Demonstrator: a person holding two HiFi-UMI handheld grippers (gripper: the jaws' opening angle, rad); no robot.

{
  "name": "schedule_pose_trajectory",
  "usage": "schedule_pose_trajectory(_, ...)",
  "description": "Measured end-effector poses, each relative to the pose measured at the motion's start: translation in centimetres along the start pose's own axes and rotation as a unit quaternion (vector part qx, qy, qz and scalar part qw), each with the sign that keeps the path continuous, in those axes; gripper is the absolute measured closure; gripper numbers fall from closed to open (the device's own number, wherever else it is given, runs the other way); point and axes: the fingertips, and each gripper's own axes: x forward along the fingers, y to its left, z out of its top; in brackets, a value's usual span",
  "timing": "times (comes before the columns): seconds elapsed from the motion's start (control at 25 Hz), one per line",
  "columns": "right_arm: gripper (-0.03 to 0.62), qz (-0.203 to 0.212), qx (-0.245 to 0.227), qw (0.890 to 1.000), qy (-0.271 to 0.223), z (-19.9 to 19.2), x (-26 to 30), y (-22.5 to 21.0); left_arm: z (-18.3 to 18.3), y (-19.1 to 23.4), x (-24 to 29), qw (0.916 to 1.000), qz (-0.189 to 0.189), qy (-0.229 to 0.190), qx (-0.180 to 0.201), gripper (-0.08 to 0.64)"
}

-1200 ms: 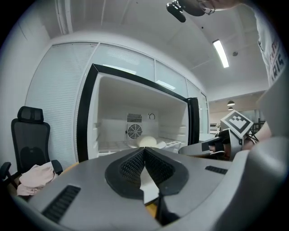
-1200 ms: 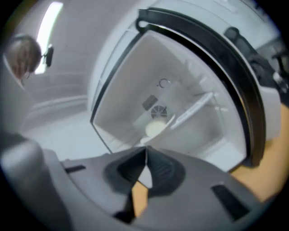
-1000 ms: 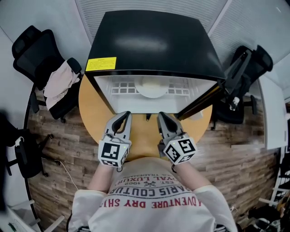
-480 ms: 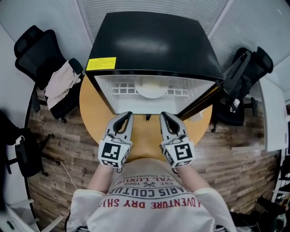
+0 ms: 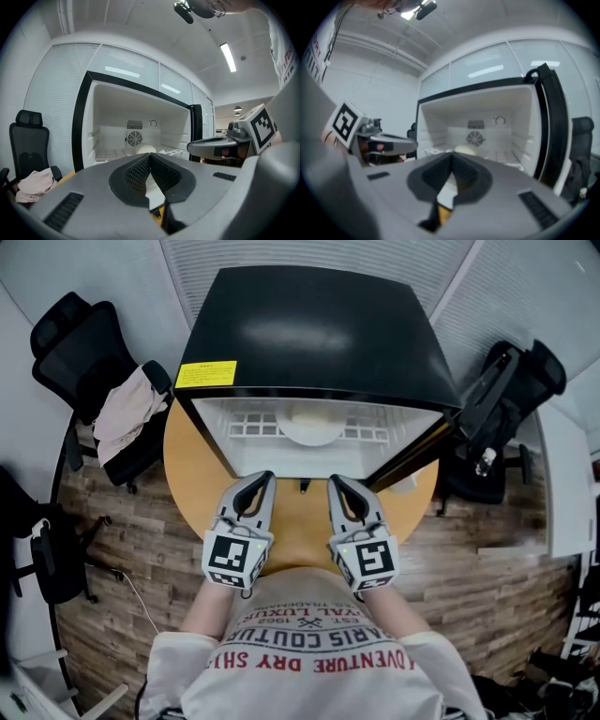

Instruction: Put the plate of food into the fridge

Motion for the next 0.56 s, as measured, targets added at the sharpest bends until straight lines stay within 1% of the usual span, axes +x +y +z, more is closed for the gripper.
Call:
schedule_pose_trajectory(0.12, 0.565, 0.008, 0.007, 1.0, 0.004, -0.58, 0.12, -0.05, 0.02, 0.09, -0.02, 1.0, 0.004, 0.0, -0.002, 0.531)
schedule_pose_trajectory(0.28, 0.564, 0.011, 0.003, 1.0, 0.017, -0.94, 0.41, -0.42, 0.36, 0.12, 0.0, 0.9999, 0.012, -0.009, -0.006, 0.531)
schedule_pose_trajectory(0.56, 0.563, 0.016, -0.002, 1.0, 0.017, -0.98, 0.97, -0.47, 0.07, 0.06, 0.3, 0.9999, 0.014, -0.003, -0.007, 0.531)
